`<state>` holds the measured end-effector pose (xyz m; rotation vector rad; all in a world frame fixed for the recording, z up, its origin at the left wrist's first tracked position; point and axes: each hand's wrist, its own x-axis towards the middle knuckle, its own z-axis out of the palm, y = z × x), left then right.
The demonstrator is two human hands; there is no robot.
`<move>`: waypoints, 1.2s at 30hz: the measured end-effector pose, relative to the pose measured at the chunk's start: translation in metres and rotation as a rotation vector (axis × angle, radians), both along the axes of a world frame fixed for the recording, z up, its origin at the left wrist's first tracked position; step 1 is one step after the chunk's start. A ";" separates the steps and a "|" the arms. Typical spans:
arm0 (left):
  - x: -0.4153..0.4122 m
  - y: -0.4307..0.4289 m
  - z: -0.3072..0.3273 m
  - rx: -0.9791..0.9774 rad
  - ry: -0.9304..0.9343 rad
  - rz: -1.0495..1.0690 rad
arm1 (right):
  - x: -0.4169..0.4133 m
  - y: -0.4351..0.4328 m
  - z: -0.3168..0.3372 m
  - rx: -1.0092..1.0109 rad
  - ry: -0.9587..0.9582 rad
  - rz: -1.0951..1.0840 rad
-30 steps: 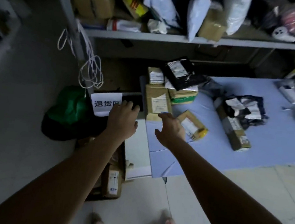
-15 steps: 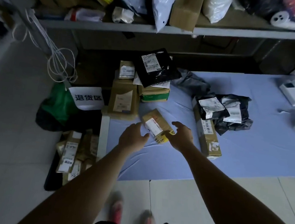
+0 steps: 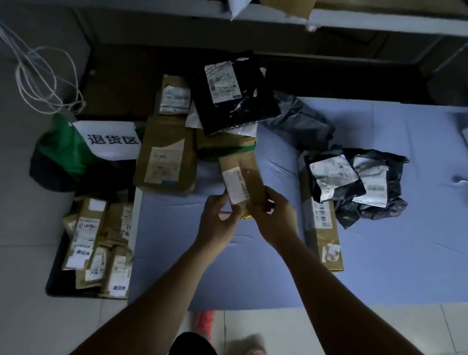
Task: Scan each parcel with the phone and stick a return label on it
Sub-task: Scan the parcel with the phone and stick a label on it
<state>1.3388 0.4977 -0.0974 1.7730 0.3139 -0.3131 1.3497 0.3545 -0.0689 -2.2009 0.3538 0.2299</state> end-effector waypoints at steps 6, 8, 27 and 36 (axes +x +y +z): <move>0.030 -0.065 0.062 -0.032 -0.198 -0.064 | 0.006 -0.070 0.060 0.117 -0.193 -0.111; 0.032 -0.101 0.084 -0.055 -0.270 -0.132 | 0.001 -0.110 0.079 0.143 -0.244 -0.144; -0.055 -0.496 0.073 -0.031 -0.204 -0.275 | -0.113 -0.507 0.064 0.164 -0.145 -0.331; -0.017 -0.579 0.026 0.089 -0.128 -0.276 | -0.066 -0.585 0.022 0.132 0.033 -0.303</move>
